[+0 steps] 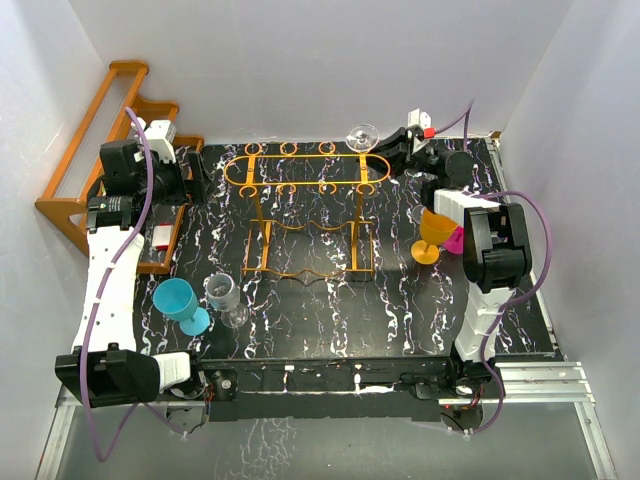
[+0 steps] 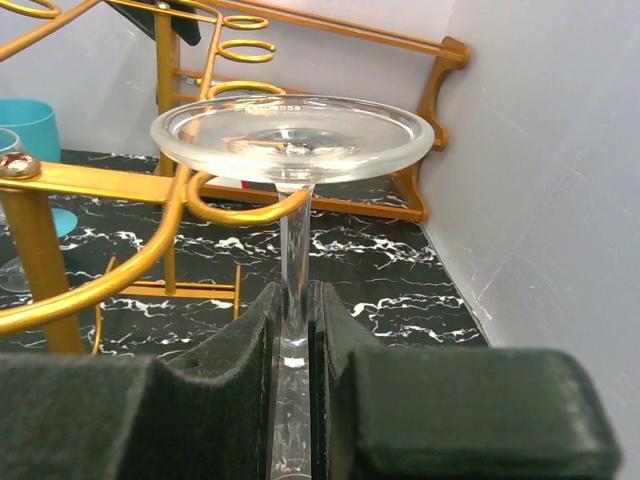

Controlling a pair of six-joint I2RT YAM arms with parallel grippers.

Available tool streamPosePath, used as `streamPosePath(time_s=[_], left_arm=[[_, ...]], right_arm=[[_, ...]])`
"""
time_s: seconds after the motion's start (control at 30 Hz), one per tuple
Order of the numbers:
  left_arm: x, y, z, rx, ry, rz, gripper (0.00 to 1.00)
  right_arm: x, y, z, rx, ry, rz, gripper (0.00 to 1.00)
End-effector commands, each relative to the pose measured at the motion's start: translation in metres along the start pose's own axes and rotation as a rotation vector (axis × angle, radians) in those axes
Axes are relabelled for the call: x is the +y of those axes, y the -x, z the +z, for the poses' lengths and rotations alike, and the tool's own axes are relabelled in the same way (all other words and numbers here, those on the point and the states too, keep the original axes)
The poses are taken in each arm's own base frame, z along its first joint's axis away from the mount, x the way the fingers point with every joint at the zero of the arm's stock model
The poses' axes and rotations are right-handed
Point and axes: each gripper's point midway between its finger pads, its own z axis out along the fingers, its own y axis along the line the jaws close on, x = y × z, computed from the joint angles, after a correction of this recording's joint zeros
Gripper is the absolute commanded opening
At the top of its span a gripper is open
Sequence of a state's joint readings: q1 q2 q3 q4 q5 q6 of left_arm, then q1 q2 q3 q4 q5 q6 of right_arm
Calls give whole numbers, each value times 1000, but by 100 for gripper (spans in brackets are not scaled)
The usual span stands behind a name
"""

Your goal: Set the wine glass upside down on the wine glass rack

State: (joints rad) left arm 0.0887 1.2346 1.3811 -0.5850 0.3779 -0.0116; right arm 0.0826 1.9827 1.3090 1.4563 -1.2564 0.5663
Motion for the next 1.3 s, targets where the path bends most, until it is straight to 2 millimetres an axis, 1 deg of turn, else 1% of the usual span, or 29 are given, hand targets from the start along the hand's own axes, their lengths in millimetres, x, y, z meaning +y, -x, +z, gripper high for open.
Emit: streamPosePath(time_s=[0.0,0.33,0.37,0.43,0.47,0.53,0.57,0.7,0.73,0.77,0.8,0.83,0.87,1.0,1.27], left_arm=[[-3,8,-8,-25,-4,2,97],[-2,7,-6,-25,-1,3,97],[-2,7,-6,-25,-1,3,97],[-2,6,-6,-24,-1,1,97],[-2,6,-6,-25,-1,2,97],[-2,7,-7,-27,0,3,97],[-2,6,-6,-26,0,2,97],[-3,6,-7,-28,-6,1,97],[-3,7,-7,-27,-6,1,97],[-4,7,-7,-26,-7,1,97],[-4,6,-7,-23,-8,0,97],[-4,7,-8,-25,-9,1,97],[-4,7,-8,-27,-10,0,97],[-6,8,-8,-29,-16,1,97],[-7,8,-9,-23,-22,4,97]], right_arm=[[23,54,5,-100,58,-350,8],[30,54,3,-107,46,-345,8],[30,54,3,-107,45,-344,11],[30,54,3,-110,38,-339,20],[30,54,3,-110,39,-338,23],[31,54,3,-110,37,-338,37],[31,55,3,-111,36,-339,41],[32,54,2,-105,35,-339,44],[33,54,2,-102,35,-339,48],[34,53,1,-100,35,-340,59],[34,53,1,-98,36,-340,84],[34,52,0,-96,34,-338,97],[35,52,0,-95,33,-337,98],[33,52,-5,-86,20,-341,99],[16,63,-28,-44,-46,-366,98]])
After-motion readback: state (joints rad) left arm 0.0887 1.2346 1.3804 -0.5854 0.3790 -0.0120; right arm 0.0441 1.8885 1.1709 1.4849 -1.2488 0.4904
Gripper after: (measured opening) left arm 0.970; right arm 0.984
